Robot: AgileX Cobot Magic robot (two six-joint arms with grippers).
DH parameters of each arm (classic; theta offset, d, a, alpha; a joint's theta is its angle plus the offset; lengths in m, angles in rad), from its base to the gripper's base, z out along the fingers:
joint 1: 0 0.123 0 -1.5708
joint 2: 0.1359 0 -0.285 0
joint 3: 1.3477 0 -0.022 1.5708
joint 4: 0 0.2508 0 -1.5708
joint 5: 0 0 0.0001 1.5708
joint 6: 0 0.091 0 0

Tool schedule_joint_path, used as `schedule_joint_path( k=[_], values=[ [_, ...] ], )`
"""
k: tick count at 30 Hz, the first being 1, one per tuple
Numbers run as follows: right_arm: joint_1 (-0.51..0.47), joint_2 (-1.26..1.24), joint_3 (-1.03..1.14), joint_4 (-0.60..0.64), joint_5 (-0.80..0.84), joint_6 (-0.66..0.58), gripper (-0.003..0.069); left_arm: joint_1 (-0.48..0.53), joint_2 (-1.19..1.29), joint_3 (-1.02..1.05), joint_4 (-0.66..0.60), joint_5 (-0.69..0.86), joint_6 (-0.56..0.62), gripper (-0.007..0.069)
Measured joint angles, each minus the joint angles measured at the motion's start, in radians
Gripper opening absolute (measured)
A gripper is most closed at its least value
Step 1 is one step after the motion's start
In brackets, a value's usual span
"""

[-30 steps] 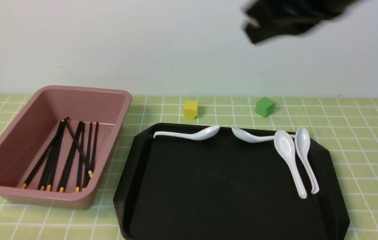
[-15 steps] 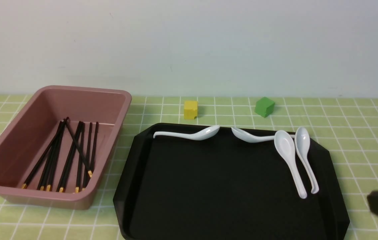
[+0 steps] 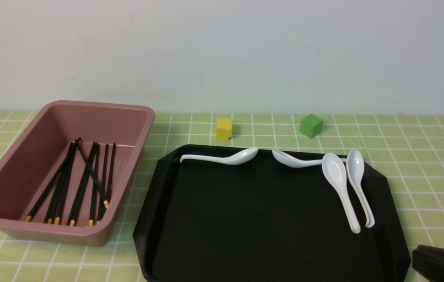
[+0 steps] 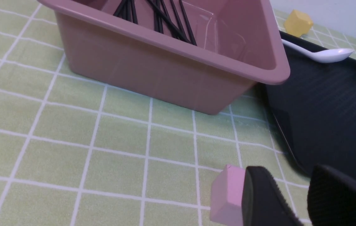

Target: On green tablecloth take chopsticks from black tray and put them in box.

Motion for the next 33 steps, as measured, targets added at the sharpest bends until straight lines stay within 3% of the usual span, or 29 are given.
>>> schedule_joint_path(
  k=[18,20,23,27,33],
  values=[
    [0.000,-0.001,0.008,0.016,-0.005,0.000,0.0027,0.000,0.000,0.000,0.000,0.000,0.000,0.0238],
    [0.000,-0.013,0.022,0.036,-0.005,-0.014,0.0027,0.000,0.000,0.000,0.000,0.000,0.000,0.0238],
    [-0.012,-0.065,0.072,0.098,-0.010,-0.131,0.0033,0.000,0.000,0.000,0.000,0.000,0.000,0.0238],
    [-0.114,-0.154,0.147,0.176,-0.017,-0.255,0.0033,0.000,0.000,0.000,0.000,0.000,0.000,0.0238],
    [-0.341,-0.326,0.256,0.221,-0.020,-0.296,0.0037,0.000,0.000,0.000,0.000,0.000,0.000,0.0238]
  ],
)
